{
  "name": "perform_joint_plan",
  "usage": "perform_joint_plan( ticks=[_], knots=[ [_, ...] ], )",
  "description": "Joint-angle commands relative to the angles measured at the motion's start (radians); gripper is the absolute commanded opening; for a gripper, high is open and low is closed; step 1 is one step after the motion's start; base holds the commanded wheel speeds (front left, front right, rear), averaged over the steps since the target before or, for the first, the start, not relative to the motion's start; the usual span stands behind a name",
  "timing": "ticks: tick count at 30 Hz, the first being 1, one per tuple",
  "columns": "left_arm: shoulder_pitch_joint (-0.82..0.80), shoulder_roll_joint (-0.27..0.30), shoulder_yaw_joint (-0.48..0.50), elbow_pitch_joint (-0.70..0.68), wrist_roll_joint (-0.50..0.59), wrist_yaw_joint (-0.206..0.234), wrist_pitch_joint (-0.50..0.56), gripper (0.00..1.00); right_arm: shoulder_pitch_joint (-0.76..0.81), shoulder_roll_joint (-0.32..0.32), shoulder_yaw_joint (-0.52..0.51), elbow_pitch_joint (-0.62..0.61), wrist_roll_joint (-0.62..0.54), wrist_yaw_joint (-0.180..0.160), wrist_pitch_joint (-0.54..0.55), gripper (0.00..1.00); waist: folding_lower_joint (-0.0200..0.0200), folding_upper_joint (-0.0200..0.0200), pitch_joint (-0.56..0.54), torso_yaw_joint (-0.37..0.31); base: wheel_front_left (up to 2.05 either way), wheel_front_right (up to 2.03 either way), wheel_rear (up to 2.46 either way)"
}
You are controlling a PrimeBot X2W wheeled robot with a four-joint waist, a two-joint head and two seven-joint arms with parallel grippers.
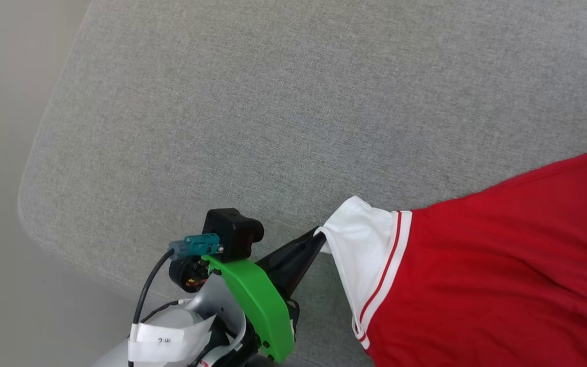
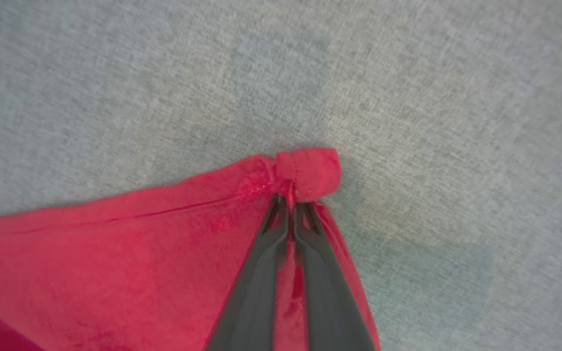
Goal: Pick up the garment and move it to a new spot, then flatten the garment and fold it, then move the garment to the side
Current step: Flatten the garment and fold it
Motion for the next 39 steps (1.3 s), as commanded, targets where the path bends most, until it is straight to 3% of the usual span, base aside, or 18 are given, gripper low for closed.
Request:
perform_joint_plan(
  ticks=[1, 7, 16, 23, 24, 33, 39],
  knots=[
    [-0.014, -0.001, 0.005, 0.005, -0.001, -0.005, -0.009, 0.0, 0.06, 0.026, 0.021, 0.028, 0.011, -0.001, -0.016, 0.0, 0.0, 0.0, -0.013, -0.006, 0.0, 0.0, 0.0],
    [-0.011, 0.007, 0.023, 0.004, -0.004, -0.001, -0.026, 0.0, 0.047, 0.042, 0.016, 0.024, 0.038, -0.001, -0.131, 0.0, 0.0, 0.0, -0.064, -0.033, 0.0, 0.0, 0.0],
    [0.006, 0.045, 0.095, -0.004, -0.025, 0.034, -0.065, 0.0, 0.039, 0.003, 0.055, 0.035, 0.059, -0.001, -0.373, 0.0, 0.0, 0.0, -0.186, -0.11, 0.0, 0.0, 0.0],
    [-0.011, 0.096, 0.172, -0.031, -0.041, 0.061, -0.077, 0.0, 0.058, -0.026, 0.077, 0.021, 0.081, -0.001, -0.551, 0.0, 0.0, 0.0, -0.274, -0.18, 0.0, 0.0, 0.0],
    [-0.027, 0.127, 0.227, -0.054, -0.047, 0.082, -0.087, 0.0, 0.072, -0.034, 0.059, -0.005, 0.11, -0.001, -0.632, 0.0, 0.0, 0.0, -0.309, -0.226, 0.0, 0.0, 0.0],
    [-0.085, 0.186, 0.333, -0.094, -0.047, 0.125, -0.097, 0.0, 0.128, -0.03, 0.007, -0.086, 0.136, -0.001, -0.755, 0.0, 0.0, 0.0, -0.384, -0.322, 0.0, 0.0, 0.0],
    [-0.139, 0.19, 0.384, -0.131, -0.029, 0.149, -0.123, 0.0, 0.163, -0.007, -0.028, -0.158, 0.131, -0.001, -0.789, 0.0, 0.0, 0.0, -0.424, -0.37, 0.0, 0.0, 0.0]
  ],
)
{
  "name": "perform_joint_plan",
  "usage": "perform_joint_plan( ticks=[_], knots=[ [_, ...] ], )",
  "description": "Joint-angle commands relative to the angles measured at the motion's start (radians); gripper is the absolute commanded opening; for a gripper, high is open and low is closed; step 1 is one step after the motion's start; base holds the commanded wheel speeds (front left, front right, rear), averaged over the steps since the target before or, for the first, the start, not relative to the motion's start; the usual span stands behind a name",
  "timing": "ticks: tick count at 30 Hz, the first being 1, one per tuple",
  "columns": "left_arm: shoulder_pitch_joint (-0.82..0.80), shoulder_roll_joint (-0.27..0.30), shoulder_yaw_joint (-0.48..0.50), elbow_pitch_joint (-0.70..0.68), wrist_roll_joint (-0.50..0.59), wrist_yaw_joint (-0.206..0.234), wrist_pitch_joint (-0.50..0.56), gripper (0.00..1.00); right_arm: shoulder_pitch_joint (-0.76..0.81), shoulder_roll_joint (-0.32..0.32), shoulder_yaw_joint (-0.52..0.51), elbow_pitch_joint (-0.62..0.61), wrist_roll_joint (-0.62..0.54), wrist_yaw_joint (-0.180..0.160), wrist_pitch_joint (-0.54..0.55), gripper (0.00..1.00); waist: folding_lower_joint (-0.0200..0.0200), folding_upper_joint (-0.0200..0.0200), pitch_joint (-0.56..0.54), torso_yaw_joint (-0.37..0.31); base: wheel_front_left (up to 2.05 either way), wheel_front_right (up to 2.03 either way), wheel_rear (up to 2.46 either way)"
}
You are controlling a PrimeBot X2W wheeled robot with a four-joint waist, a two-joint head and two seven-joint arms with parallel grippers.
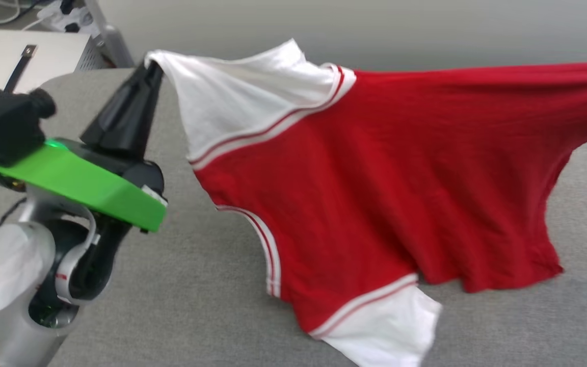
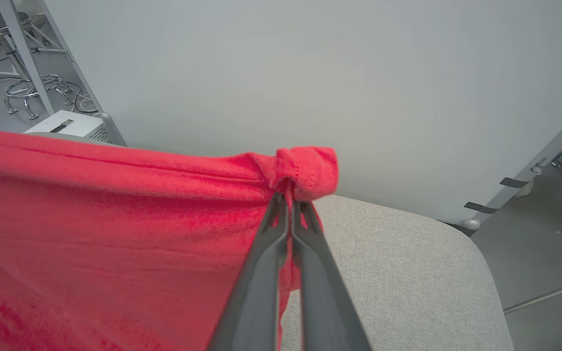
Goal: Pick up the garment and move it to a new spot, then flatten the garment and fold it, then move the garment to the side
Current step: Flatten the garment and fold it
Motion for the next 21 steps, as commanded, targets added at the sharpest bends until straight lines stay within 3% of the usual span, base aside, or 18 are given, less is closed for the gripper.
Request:
perform_joint_plan(
  ticks=[1, 9, 21],
  knots=[
    [-0.026, -0.001, 0.02, -0.004, 0.016, 0.014, -0.021, 0.0, 0.016, 0.011, -0.012, -0.021, -0.004, -0.002, -0.004, 0.0, 0.0, -0.0001, -0.053, -0.054, 0.0, 0.0, 0.0],
    [-0.058, 0.018, 0.074, -0.032, 0.063, 0.036, -0.079, 0.0, 0.025, 0.03, -0.041, -0.148, -0.011, -0.002, 0.014, 0.0, 0.0, -0.0001, -0.093, -0.092, 0.0, 0.0, 0.0],
    [-0.121, 0.089, 0.156, -0.111, 0.1, 0.069, -0.076, 0.0, 0.02, 0.051, -0.097, -0.228, -0.026, -0.002, -0.029, 0.0, 0.0, -0.0001, -0.084, -0.113, 0.0, 0.0, 0.0]
  ],
)
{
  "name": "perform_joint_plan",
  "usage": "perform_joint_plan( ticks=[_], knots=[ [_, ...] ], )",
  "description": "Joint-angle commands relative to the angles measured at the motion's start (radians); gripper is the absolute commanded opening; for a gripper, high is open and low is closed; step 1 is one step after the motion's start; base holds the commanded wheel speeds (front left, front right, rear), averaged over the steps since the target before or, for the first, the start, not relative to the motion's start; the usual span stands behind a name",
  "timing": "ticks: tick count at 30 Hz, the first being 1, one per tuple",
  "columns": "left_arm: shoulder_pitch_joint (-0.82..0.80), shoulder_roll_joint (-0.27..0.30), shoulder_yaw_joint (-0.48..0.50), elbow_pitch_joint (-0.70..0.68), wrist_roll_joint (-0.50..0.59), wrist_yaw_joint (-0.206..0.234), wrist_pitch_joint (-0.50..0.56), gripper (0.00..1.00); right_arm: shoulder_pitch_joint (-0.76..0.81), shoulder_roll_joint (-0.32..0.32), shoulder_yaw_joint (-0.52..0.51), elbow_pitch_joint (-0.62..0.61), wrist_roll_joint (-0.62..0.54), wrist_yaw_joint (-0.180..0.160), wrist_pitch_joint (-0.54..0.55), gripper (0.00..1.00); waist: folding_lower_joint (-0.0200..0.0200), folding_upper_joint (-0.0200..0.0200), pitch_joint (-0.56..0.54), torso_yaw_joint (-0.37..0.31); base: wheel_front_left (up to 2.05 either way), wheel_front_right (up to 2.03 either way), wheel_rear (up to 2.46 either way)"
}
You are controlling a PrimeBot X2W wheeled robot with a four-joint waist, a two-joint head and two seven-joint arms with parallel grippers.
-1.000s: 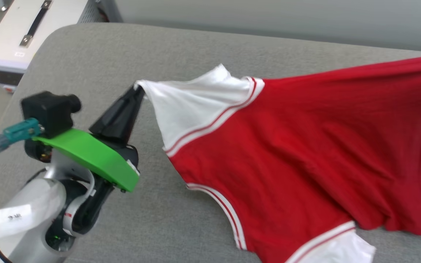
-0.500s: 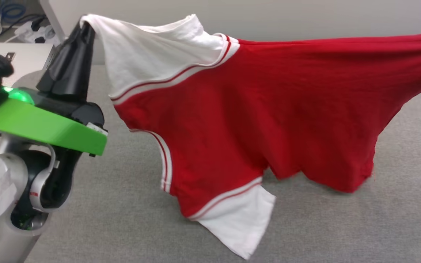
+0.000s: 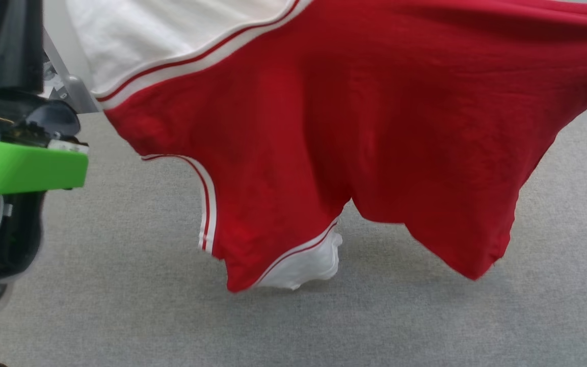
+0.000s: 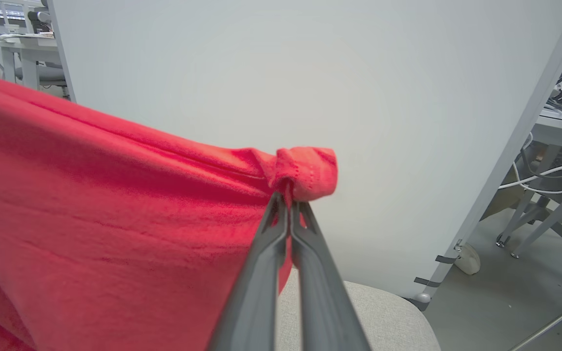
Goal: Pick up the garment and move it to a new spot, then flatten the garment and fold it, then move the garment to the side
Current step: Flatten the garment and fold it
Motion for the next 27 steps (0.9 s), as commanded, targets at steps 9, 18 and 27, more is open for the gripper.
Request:
perform_joint_plan(
  ticks=[9, 18, 27],
  knots=[
    [-0.192, 0.097, -0.006, 0.057, 0.029, -0.059, 0.117, 0.0, -0.145, 0.003, 0.012, 0.044, -0.082, -0.002, -0.129, 0.0, 0.0, 0.0, 0.123, -0.028, 0.0, 0.0, 0.0],
    [-0.422, 0.098, -0.014, 0.175, 0.039, -0.137, 0.172, 0.0, -0.325, 0.001, 0.056, 0.134, -0.122, -0.002, -0.247, 0.0, 0.0, 0.0, 0.32, -0.044, 0.0, 0.0, 0.0],
    [-0.739, 0.074, -0.032, 0.422, 0.098, -0.249, 0.178, 0.0, -0.666, 0.05, 0.161, 0.343, -0.184, -0.002, -0.368, 0.0, 0.0, 0.0, 0.529, -0.064, 0.0, 0.0, 0.0]
  ],
)
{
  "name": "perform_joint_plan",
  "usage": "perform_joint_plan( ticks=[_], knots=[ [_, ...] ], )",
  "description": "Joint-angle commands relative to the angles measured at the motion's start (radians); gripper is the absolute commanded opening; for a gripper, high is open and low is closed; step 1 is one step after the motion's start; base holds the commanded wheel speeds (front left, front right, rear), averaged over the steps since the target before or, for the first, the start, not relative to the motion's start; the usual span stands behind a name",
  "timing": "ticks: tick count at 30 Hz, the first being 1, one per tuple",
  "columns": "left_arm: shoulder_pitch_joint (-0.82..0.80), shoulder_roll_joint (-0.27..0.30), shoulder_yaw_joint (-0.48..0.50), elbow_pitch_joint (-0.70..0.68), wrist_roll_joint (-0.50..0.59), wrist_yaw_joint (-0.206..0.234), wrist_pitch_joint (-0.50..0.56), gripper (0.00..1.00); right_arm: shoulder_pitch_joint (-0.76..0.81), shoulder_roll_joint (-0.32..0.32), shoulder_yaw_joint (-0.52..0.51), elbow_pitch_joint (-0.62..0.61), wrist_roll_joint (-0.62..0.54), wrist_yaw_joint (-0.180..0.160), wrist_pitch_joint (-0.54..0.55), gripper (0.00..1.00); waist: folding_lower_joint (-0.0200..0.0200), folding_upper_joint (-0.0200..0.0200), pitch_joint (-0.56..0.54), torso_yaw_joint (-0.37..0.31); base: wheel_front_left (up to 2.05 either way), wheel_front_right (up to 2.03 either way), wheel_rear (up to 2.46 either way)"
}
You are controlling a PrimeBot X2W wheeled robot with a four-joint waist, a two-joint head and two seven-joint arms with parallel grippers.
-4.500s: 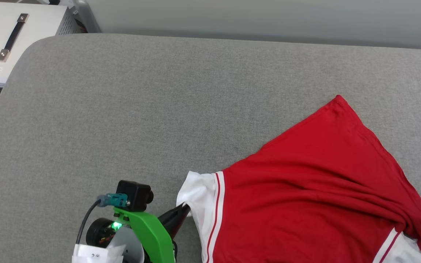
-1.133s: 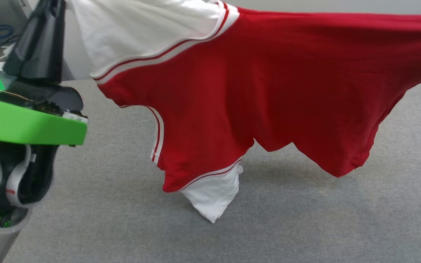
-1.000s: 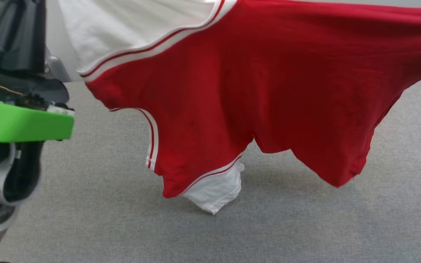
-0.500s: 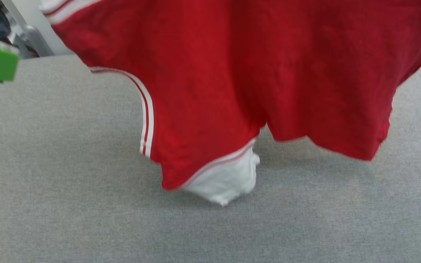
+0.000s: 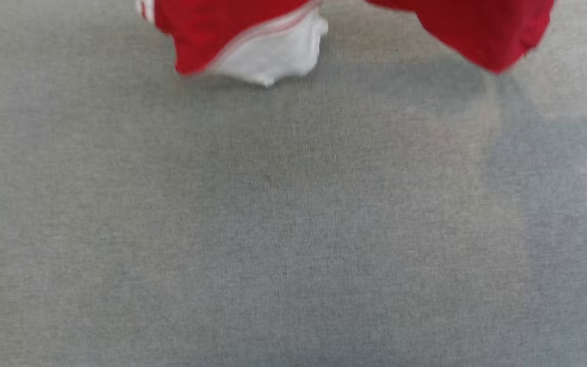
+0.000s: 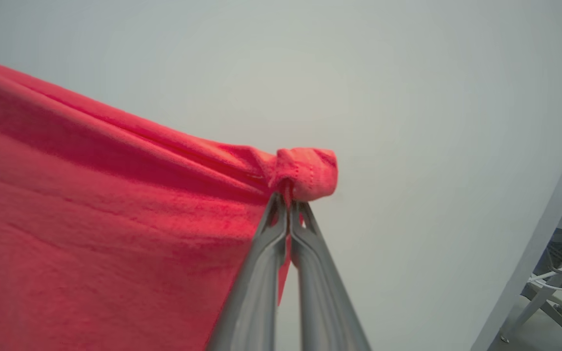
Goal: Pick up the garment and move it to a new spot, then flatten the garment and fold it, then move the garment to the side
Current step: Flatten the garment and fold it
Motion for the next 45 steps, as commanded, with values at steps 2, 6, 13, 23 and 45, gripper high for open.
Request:
perform_joint_plan(
  ticks=[2, 6, 13, 23, 45],
  knots=[
    [-0.125, -0.008, -0.006, 0.083, 0.043, -0.031, -0.005, 0.0, -0.105, 0.019, 0.022, 0.076, -0.034, -0.002, -0.034, 0.0, -0.0001, 0.0, 0.18, -0.026, 0.0, 0.0, 0.0],
    [-0.308, -0.049, -0.033, 0.247, 0.101, -0.085, -0.037, 0.0, -0.261, 0.071, 0.074, 0.217, -0.084, -0.002, -0.094, 0.0, -0.0001, 0.0, 0.239, -0.034, 0.0, 0.0, 0.0],
    [-0.571, -0.13, -0.072, 0.537, 0.213, -0.124, -0.151, 0.0, -0.499, 0.155, 0.092, 0.458, -0.192, -0.002, -0.215, 0.0, -0.0001, 0.0, 0.308, -0.036, 0.0, 0.0, 0.0],
    [-0.776, -0.227, -0.092, 0.82, 0.289, -0.153, -0.372, 0.0, -0.684, 0.233, 0.049, 0.701, -0.337, -0.002, -0.383, 0.0, -0.0001, 0.0, 0.367, -0.018, 0.0, 0.0, 0.0],
    [-0.098, -0.384, -0.009, 0.659, 0.212, -0.236, -0.403, 0.0, -0.268, 0.264, 0.116, 0.57, -0.347, -0.002, -0.42, 0.0, -0.0001, 0.0, 0.279, 0.039, 0.0, 0.0, 0.0]
  ],
)
